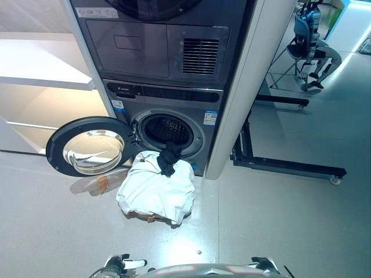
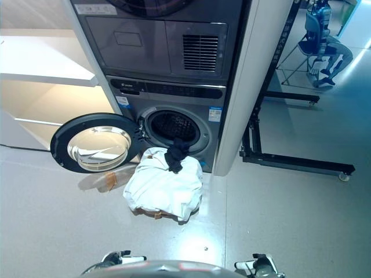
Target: Put the clothes in the basket into the washing machine.
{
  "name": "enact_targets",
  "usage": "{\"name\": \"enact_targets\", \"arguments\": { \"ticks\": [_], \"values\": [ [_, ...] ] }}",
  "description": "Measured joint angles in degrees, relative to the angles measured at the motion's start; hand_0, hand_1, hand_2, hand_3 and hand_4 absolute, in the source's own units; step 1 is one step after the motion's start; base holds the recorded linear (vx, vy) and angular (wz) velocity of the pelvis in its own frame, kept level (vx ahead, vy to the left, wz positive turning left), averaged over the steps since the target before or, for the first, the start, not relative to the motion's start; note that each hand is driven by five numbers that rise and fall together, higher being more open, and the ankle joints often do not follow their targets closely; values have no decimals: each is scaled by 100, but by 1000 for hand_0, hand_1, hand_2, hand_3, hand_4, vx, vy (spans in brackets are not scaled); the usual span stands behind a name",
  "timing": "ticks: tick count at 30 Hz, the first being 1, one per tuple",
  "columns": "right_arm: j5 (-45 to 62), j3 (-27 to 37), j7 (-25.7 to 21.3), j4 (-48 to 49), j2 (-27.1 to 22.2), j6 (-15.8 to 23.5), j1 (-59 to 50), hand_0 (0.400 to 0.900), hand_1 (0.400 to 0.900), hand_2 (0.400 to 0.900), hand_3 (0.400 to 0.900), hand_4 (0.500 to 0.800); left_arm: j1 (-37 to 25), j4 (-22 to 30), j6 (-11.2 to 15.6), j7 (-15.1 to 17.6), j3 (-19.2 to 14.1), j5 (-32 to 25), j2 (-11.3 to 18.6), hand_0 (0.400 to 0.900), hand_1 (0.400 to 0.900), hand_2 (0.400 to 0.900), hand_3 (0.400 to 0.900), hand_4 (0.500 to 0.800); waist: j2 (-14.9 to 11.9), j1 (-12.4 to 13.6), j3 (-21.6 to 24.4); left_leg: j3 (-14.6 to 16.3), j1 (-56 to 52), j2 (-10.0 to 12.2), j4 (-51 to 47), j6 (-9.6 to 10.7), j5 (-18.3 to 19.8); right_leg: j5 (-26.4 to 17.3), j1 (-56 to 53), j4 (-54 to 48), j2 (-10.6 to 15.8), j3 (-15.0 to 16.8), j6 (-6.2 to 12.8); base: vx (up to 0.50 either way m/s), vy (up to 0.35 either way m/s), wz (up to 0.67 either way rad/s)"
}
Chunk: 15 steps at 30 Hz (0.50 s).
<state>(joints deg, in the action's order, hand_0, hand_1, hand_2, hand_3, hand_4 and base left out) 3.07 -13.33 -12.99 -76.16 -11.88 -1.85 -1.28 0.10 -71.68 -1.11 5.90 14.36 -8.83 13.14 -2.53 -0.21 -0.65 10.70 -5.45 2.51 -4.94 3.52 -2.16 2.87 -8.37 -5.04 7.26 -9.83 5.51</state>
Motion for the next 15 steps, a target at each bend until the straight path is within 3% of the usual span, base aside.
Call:
{"name": "enact_targets", "arguments": {
  "ticks": [15],
  "values": [
    [-23,-1,88,0,-10,-13,-21,900,900,900,900,800,-3,6,0,54,73,-7,-21,900,900,900,900,800,80,-4,-186,6,14,7,1,0,0,0,27,0,-4,17,0,14,-26,-3]
  ]
}}
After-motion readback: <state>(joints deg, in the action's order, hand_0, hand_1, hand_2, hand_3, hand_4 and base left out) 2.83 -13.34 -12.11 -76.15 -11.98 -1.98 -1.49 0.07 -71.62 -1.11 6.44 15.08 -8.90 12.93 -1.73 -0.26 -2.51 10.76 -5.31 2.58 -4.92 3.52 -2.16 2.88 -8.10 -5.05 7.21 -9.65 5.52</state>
